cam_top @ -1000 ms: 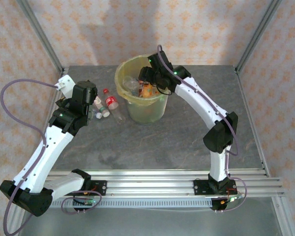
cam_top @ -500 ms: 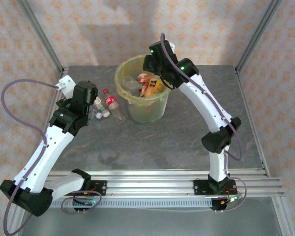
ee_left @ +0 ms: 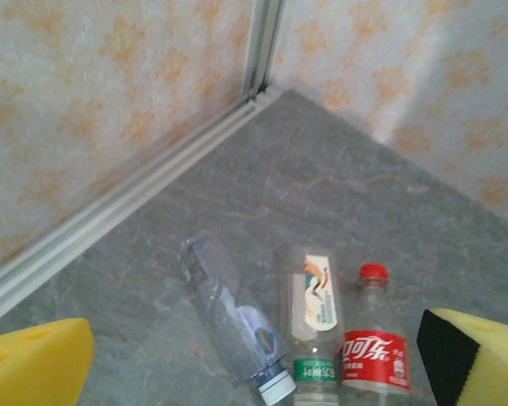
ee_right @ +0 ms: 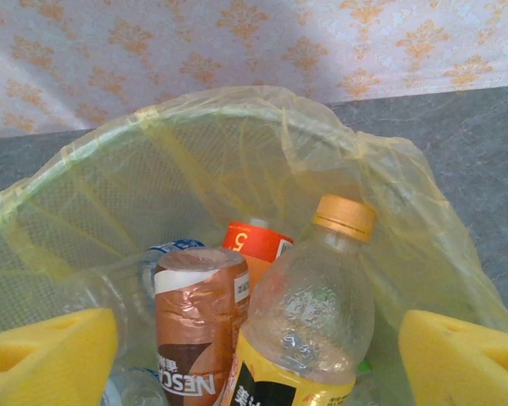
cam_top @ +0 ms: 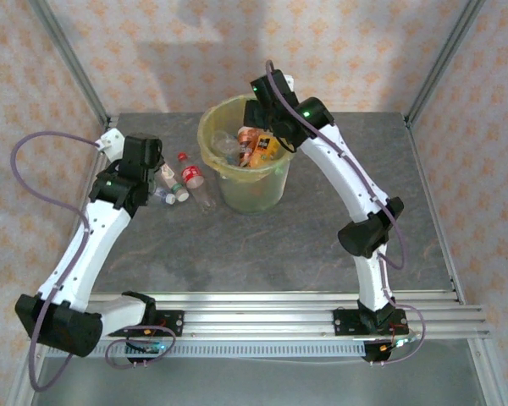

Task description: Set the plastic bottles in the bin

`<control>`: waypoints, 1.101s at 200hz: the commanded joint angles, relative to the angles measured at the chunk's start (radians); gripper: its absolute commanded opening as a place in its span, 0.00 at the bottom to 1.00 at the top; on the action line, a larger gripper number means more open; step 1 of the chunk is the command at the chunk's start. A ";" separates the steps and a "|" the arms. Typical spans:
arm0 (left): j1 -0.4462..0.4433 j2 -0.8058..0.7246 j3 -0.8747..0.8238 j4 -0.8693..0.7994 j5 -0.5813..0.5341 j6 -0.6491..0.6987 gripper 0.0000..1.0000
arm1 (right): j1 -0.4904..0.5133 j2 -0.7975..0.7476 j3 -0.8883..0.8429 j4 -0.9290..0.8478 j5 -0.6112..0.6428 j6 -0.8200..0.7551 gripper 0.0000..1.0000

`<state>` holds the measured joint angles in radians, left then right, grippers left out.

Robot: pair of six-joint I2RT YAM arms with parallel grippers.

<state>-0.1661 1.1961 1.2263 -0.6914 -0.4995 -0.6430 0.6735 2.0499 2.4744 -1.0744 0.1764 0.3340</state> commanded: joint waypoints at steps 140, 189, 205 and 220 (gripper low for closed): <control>0.372 0.451 -0.044 0.181 0.506 -0.084 1.00 | 0.003 -0.323 -0.369 0.100 0.030 0.008 0.99; 0.386 0.574 -0.010 0.216 0.558 -0.106 1.00 | 0.004 -0.342 -0.408 0.122 0.029 0.015 0.99; 0.389 0.599 -0.005 0.226 0.562 -0.110 1.00 | 0.003 -0.340 -0.411 0.123 0.026 0.015 0.99; 0.390 0.619 0.001 0.225 0.565 -0.113 1.00 | 0.003 -0.338 -0.411 0.123 0.027 0.014 0.99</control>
<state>0.2123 1.7931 1.1946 -0.4873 0.0498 -0.7361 0.6735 1.7412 2.0708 -0.9691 0.1768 0.3393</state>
